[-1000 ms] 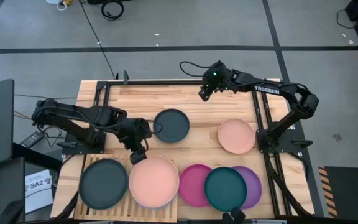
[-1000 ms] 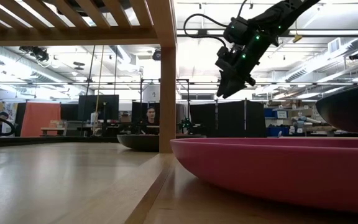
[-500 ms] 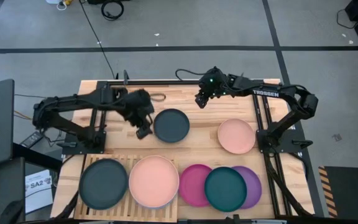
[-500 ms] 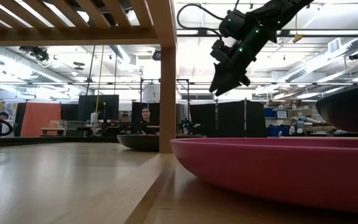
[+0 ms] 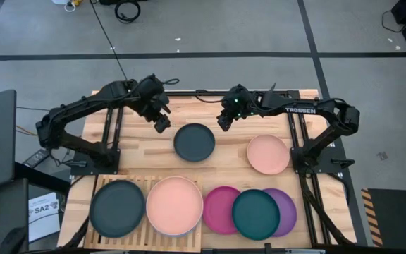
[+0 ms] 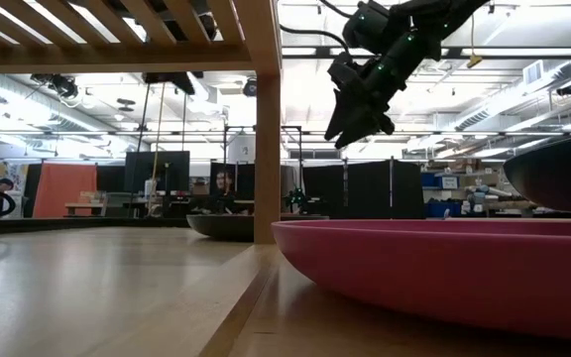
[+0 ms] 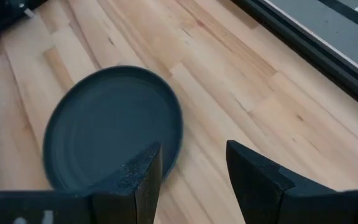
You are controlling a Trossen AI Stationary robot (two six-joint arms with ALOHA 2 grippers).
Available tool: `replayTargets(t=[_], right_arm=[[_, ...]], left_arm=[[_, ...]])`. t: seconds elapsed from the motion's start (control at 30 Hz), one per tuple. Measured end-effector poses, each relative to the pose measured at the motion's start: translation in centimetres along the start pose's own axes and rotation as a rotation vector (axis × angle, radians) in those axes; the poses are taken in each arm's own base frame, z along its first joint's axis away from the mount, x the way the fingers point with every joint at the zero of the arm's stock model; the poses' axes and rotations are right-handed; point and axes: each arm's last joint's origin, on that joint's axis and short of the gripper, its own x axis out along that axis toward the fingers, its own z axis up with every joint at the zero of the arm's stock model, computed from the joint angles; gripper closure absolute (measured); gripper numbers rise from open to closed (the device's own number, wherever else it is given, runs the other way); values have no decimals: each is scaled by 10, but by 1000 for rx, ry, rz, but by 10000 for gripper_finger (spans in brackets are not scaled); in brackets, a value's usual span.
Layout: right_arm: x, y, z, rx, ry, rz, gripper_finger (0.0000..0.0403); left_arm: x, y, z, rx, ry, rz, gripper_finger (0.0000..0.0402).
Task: Place and stack plates onto a shelf
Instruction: Stack the top dark green plate on top of the dark green plate on the shelf
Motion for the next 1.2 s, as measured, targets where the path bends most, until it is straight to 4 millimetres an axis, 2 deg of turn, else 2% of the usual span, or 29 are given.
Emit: replayTargets(t=[0.23, 0.37, 0.6, 0.97, 1.07, 1.2], right_arm=[[2, 10, 0, -16, -71, -24, 219], [10, 9, -7, -15, -140, -13, 219], [24, 1, -31, 76, -182, 11, 219], [36, -1, -63, 152, -224, 54, 219], [48, 1, -70, 146, -202, 46, 219], [73, 4, -73, 130, -164, 50, 219]], left_arm=[[19, 23, -8, -58, 41, 41, 210], [30, 31, -15, -76, 67, 52, 210], [41, 36, -23, -85, 98, 60, 210], [43, 37, -22, -81, 82, 56, 210], [43, 37, -22, -81, 81, 55, 210], [43, 36, -22, -84, 80, 51, 210]])
